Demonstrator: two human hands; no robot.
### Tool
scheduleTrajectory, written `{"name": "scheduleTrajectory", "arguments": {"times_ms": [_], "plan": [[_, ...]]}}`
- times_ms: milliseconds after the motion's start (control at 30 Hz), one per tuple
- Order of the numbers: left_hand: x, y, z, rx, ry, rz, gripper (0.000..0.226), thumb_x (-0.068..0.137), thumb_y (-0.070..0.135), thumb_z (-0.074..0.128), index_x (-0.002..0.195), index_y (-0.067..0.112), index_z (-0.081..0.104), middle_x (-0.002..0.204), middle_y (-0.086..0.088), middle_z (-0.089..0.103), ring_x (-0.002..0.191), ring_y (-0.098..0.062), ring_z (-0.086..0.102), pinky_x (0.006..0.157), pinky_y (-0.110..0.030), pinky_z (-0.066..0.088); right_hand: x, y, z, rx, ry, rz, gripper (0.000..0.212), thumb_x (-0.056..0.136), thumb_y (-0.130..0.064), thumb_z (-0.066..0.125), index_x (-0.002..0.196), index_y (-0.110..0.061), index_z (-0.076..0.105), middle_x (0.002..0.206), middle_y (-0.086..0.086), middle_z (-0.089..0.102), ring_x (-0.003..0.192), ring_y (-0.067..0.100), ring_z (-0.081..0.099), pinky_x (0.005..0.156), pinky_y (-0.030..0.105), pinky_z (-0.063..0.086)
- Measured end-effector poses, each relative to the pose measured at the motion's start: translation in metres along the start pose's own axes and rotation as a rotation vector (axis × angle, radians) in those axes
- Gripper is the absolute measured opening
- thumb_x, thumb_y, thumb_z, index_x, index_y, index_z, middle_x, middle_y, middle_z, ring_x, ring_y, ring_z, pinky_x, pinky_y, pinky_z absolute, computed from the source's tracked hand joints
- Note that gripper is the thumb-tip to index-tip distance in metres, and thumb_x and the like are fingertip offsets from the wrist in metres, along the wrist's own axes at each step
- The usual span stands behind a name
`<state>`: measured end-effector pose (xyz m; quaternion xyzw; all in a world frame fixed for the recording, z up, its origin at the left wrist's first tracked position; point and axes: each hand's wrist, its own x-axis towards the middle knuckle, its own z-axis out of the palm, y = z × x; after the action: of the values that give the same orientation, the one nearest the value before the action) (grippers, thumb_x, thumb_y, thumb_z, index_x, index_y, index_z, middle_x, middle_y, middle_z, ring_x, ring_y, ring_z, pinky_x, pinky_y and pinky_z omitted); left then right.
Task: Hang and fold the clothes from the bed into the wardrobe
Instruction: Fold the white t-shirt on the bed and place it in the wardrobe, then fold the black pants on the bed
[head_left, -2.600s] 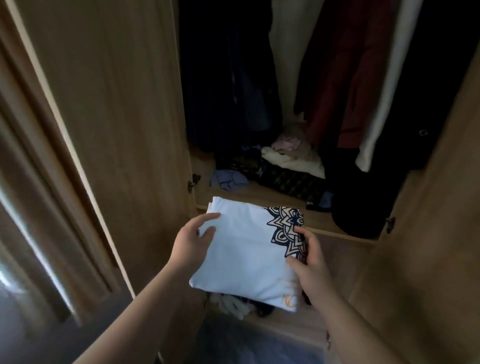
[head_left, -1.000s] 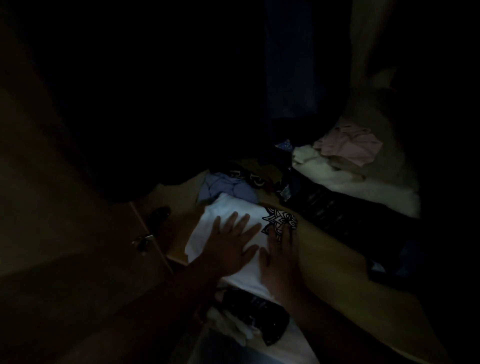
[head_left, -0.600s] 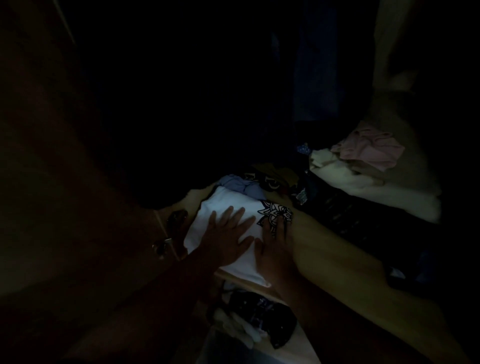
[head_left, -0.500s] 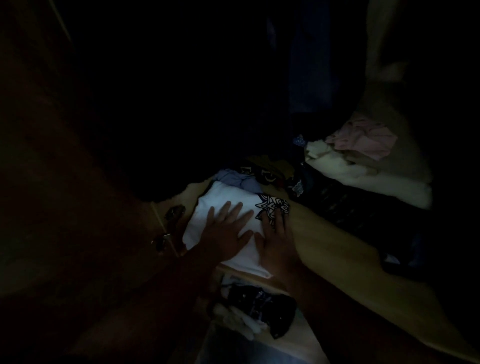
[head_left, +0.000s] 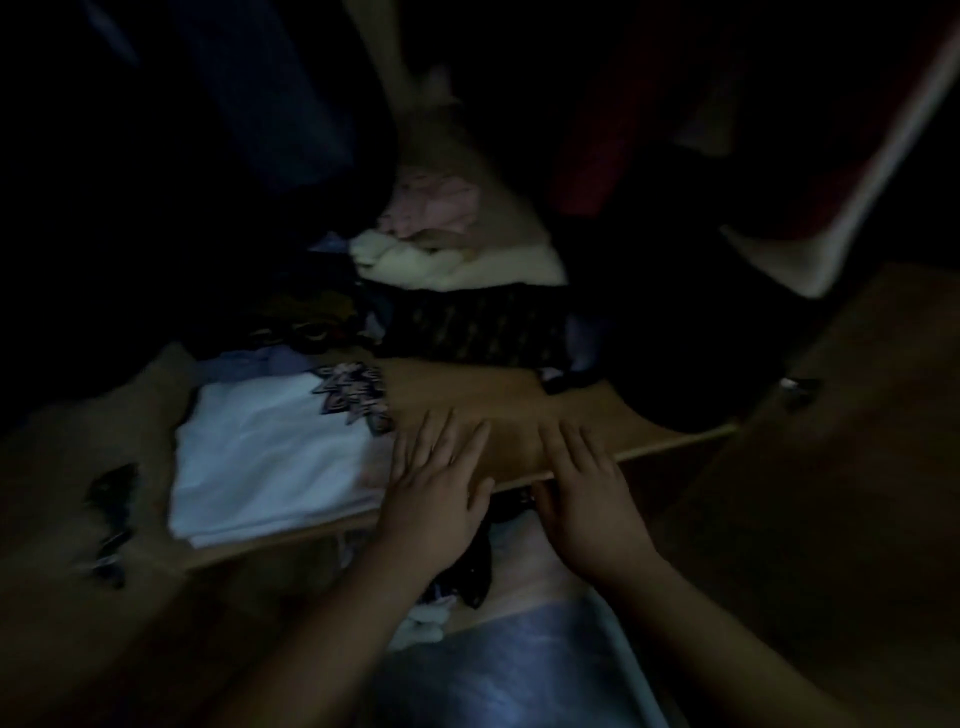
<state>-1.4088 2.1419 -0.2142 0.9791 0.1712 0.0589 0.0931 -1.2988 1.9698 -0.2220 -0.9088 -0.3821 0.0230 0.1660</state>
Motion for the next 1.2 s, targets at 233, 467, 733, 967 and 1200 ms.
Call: {"name": "scheduleTrajectory", "arguments": {"times_ms": [233, 467, 733, 967, 1200], "plan": [[-0.033, 0.134, 0.032, -0.068, -0.128, 0.271, 0.066, 0.097, 0.052, 0.02, 0.156, 0.038, -0.007, 0.167, 0.002, -0.005, 0.151, -0.019, -0.016, 0.122, -0.046, -0.009, -0.136, 0.066, -0.039, -0.005, 0.036, 0.208, 0.066, 0.098, -0.051, 0.022, 0.158, -0.028, 0.012, 0.166, 0.001, 0.01, 0.153, 0.02, 0.002, 0.124, 0.039, 0.005], [-0.137, 0.302, 0.074, -0.113, -0.219, 0.458, 0.07, 0.101, 0.052, 0.033, 0.155, 0.041, -0.01, 0.166, 0.0, -0.009, 0.152, -0.021, -0.015, 0.121, -0.048, -0.005, -0.342, 0.137, -0.071, -0.011, 0.162, 0.502, 0.064, 0.098, -0.045, 0.032, 0.158, -0.027, 0.018, 0.165, 0.003, 0.016, 0.153, 0.024, 0.008, 0.123, 0.048, 0.015], [-0.327, 0.51, 0.098, -0.09, -0.342, 0.859, 0.079, 0.082, 0.065, 0.004, 0.155, 0.039, -0.01, 0.167, -0.001, -0.007, 0.153, -0.025, -0.01, 0.122, -0.05, 0.0, -0.654, 0.181, -0.103, 0.016, 0.292, 0.953, 0.074, 0.088, -0.054, 0.021, 0.157, -0.027, 0.022, 0.165, 0.004, 0.02, 0.153, 0.026, 0.011, 0.123, 0.047, 0.017], [-0.444, 0.656, 0.108, -0.187, -0.411, 1.191, 0.07, 0.101, 0.05, 0.033, 0.154, 0.039, -0.012, 0.166, 0.001, -0.014, 0.152, -0.021, -0.016, 0.123, -0.046, -0.003, -0.833, 0.187, -0.117, 0.04, 0.467, 1.293, 0.068, 0.095, -0.051, 0.026, 0.158, -0.03, 0.014, 0.166, -0.003, 0.011, 0.154, 0.018, 0.0, 0.124, 0.045, 0.01], [-0.484, 0.731, 0.153, -0.164, -0.515, 1.291, 0.07, 0.102, 0.05, 0.032, 0.153, 0.04, -0.014, 0.165, 0.0, -0.015, 0.152, -0.022, -0.016, 0.123, -0.046, -0.003, -0.904, 0.216, -0.119, 0.081, 0.519, 1.414, 0.069, 0.092, -0.051, 0.024, 0.157, -0.028, 0.019, 0.165, 0.0, 0.015, 0.153, 0.02, 0.004, 0.124, 0.04, 0.011]]}}
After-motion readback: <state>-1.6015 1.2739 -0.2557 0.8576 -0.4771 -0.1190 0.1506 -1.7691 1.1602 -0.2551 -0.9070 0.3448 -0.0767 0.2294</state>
